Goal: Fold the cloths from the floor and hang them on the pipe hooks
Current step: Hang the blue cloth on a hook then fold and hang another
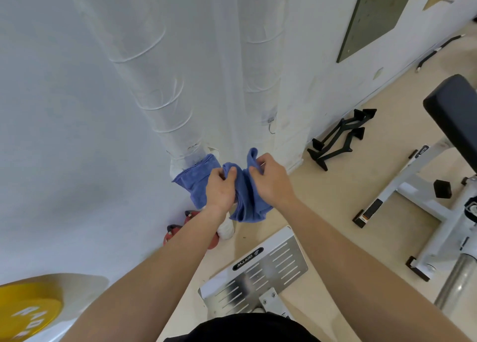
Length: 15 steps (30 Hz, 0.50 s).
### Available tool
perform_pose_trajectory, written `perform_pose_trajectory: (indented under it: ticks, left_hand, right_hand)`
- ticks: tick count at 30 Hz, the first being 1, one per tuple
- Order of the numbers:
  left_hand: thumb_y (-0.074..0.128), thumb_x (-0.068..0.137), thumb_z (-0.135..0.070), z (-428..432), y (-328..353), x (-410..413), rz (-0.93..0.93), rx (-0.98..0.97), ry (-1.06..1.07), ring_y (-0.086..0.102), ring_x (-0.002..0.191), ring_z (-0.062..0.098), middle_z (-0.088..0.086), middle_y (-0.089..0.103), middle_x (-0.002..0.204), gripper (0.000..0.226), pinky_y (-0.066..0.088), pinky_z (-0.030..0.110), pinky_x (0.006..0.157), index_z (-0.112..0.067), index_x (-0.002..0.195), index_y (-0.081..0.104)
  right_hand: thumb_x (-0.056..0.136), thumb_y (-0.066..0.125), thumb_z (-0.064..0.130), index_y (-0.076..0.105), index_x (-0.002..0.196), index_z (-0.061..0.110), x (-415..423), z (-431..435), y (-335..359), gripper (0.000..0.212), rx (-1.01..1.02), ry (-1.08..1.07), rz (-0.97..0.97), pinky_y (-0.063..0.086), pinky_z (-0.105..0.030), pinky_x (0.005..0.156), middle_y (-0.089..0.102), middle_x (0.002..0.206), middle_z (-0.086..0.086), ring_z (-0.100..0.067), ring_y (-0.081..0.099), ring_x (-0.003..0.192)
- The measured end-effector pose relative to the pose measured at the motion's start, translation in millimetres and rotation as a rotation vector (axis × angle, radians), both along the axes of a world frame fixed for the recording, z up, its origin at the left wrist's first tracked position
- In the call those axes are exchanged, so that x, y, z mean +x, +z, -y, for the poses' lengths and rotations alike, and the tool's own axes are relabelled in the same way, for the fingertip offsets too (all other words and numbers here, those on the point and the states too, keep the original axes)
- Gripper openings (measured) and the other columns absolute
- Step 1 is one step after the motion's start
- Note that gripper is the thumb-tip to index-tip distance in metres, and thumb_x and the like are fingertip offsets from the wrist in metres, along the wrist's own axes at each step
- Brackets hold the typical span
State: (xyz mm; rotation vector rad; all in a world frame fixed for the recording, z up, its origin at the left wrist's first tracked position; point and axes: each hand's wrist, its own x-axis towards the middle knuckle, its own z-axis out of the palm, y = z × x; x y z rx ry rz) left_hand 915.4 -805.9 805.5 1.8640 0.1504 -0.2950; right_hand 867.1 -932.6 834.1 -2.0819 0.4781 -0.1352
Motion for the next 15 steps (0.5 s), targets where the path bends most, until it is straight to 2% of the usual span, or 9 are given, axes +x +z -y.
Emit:
perform_pose_trajectory:
  ticks: [2,3,9,12,14,15]
  left_hand:
    - [0.058,0.093,-0.041,5.5,-0.1,-3.2,-0.035,-0.035,-0.025,0.070,0.083,0.030,0.011,0.069,0.085,0.034,0.060,0.054,0.073,-0.007,0.095,0.058]
    - [0.057,0.089,-0.046,6.9,-1.4,-4.2,-0.039,-0.045,-0.028,0.071,0.086,0.031,0.012,0.070,0.087,0.037,0.059,0.056,0.074,-0.010,0.094,0.059]
    - [0.049,0.078,-0.062,4.9,-5.1,-3.3,-0.055,-0.089,-0.028,0.070,0.094,0.028,0.008,0.072,0.094,0.050,0.057,0.056,0.083,-0.018,0.097,0.066]
    - [0.060,0.074,-0.071,6.4,6.1,-7.3,-0.065,-0.087,-0.049,0.070,0.089,0.020,0.002,0.071,0.090,0.060,0.058,0.043,0.082,-0.016,0.097,0.064]
    - [0.073,0.080,-0.053,6.2,8.7,-5.1,-0.003,-0.011,-0.099,0.068,0.080,0.014,-0.002,0.068,0.085,0.047,0.055,0.028,0.074,-0.012,0.100,0.061]
    - [0.075,0.083,-0.042,5.4,7.7,-2.1,0.028,0.037,-0.119,0.066,0.077,0.012,-0.003,0.067,0.083,0.038,0.051,0.023,0.069,-0.011,0.100,0.061]
  right_hand:
    - [0.095,0.055,0.027,0.051,0.097,0.020,-1.5,-9.2,-6.4,0.009,-0.011,0.025,-0.003,0.049,-0.033,0.069,0.063,0.088,0.002,-0.017,0.061,0.078]
    - [0.094,0.057,0.028,0.052,0.098,0.021,-3.0,-12.3,-9.2,0.009,-0.004,0.028,-0.002,0.051,-0.035,0.072,0.064,0.088,0.004,-0.017,0.062,0.079]
    - [0.090,0.061,0.023,0.060,0.100,0.025,-15.7,-14.6,-14.7,0.011,0.044,0.047,0.019,0.054,-0.035,0.079,0.066,0.086,0.008,-0.014,0.064,0.082]
    - [0.091,0.060,0.019,0.063,0.096,0.030,-22.5,-13.3,-9.8,0.013,0.103,0.118,0.050,0.052,-0.030,0.077,0.065,0.086,0.007,-0.013,0.063,0.082]
    - [0.091,0.058,0.015,0.057,0.083,0.032,-24.8,-11.0,-9.3,0.019,0.143,0.203,0.037,0.046,-0.029,0.073,0.060,0.083,0.007,-0.010,0.059,0.078]
    - [0.091,0.057,0.012,0.058,0.083,0.031,-25.6,-8.6,-11.2,0.020,0.166,0.248,0.021,0.044,-0.028,0.074,0.057,0.083,0.008,-0.008,0.057,0.079]
